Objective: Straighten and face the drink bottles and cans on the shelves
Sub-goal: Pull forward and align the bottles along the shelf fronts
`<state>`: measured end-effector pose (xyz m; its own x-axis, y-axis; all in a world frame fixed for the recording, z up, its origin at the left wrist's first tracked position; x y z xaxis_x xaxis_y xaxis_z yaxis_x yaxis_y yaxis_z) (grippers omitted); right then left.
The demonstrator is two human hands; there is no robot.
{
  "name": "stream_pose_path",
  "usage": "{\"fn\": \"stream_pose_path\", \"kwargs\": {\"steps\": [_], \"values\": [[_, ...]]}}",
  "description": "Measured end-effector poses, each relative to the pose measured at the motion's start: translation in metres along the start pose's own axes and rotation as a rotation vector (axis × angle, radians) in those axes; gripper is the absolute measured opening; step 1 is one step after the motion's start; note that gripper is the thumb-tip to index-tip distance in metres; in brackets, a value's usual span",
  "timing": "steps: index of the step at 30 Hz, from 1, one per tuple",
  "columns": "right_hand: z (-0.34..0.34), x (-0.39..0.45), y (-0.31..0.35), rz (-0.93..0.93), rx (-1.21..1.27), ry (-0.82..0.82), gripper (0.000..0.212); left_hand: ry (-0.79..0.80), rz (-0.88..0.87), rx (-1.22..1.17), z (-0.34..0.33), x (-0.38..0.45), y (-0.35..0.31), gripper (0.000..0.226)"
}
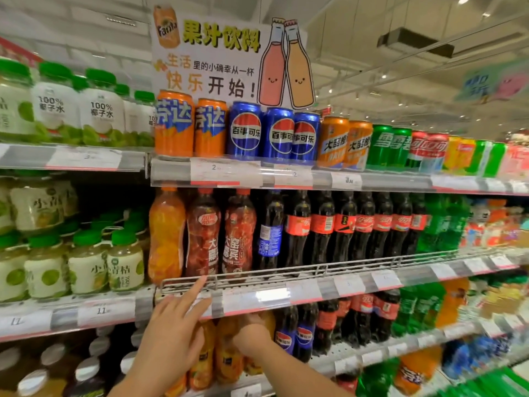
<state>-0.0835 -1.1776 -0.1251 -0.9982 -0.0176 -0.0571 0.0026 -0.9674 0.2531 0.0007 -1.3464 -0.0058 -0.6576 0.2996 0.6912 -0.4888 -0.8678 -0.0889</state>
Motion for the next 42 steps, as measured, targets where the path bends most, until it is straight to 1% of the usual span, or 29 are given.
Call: {"fn": "stream_pose_path", "kwargs": {"steps": [3,6,8,11,12,14,16,17,19,21,23,24,28,30,32,34,36,39,42], "values": [[0.012,-0.011,0.0,0.042,0.143,-0.136,0.05,0.009,-0.009,0.017,0.0,0.0,0.001,0.047],[0.031,-0.032,-0.01,0.134,0.155,-0.259,0.044,0.012,0.013,0.034,0.006,0.005,-0.005,0.047],[0.06,-0.051,-0.023,0.243,0.137,-0.401,0.046,-0.011,0.03,0.033,0.014,0.014,-0.017,0.049],[0.107,-0.085,-0.051,0.391,0.125,-0.666,0.035,-0.076,-0.008,-0.016,0.025,0.034,-0.05,0.049],[0.12,-0.094,-0.065,0.402,0.107,-0.757,0.031,-0.096,-0.027,-0.036,0.027,0.041,-0.064,0.049],[0.142,-0.108,-0.101,0.361,0.085,-0.9,0.029,-0.125,-0.065,-0.076,0.028,0.052,-0.093,0.048],[0.163,-0.119,-0.139,0.287,0.069,-1.004,0.034,-0.143,-0.102,-0.107,0.023,0.06,-0.122,0.047],[0.17,-0.12,-0.16,0.241,0.05,-1.017,0.039,-0.141,-0.118,-0.114,0.018,0.064,-0.136,0.047],[0.18,-0.115,-0.199,0.147,-0.008,-0.972,0.049,-0.125,-0.142,-0.126,0.005,0.072,-0.163,0.047],[0.179,-0.106,-0.229,0.106,-0.07,-0.884,0.053,-0.109,-0.15,-0.129,-0.009,0.081,-0.192,0.047],[0.174,-0.101,-0.246,0.146,-0.113,-0.808,0.053,-0.11,-0.149,-0.127,-0.022,0.094,-0.224,0.047],[0.17,-0.1,-0.252,0.181,-0.125,-0.773,0.058,-0.116,-0.148,-0.129,-0.029,0.1,-0.242,0.047],[0.156,-0.096,-0.267,0.306,-0.099,-0.626,0.091,-0.134,-0.12,-0.108,-0.057,0.126,-0.307,0.049],[0.154,-0.097,-0.273,0.36,-0.074,-0.579,0.098,-0.101,-0.098,-0.052,-0.077,0.134,-0.33,0.051],[0.153,-0.097,-0.282,0.396,-0.069,-0.544,0.101,-0.03,-0.022,0.028,-0.101,0.135,-0.336,0.048],[0.153,-0.097,-0.288,0.426,-0.063,-0.501,0.102,0.069,0.1,0.118,-0.123,0.128,-0.327,0.046],[0.153,-0.098,-0.292,0.456,-0.067,-0.465,0.101,0.158,0.162,0.196,-0.141,0.115,-0.316,0.054],[0.157,-0.098,-0.3,0.493,-0.056,-0.417,0.098,0.194,0.165,0.245,-0.151,0.103,-0.309,0.065],[0.161,-0.098,-0.302,0.492,-0.052,-0.409,0.097,0.214,0.128,0.285,-0.157,0.101,-0.309,0.075]]}}
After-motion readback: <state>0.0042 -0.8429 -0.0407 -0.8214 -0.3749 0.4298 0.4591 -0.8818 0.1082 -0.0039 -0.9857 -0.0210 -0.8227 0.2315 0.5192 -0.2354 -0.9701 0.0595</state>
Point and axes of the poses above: each hand's wrist, its own x-axis towards the middle knuckle, its own z-axis out of the back of the hand, y = z × x, the point moved 9 cm from there along x, towards the middle knuckle, and after that the axes turned 9 degrees about -y, right-handed, at the moved point
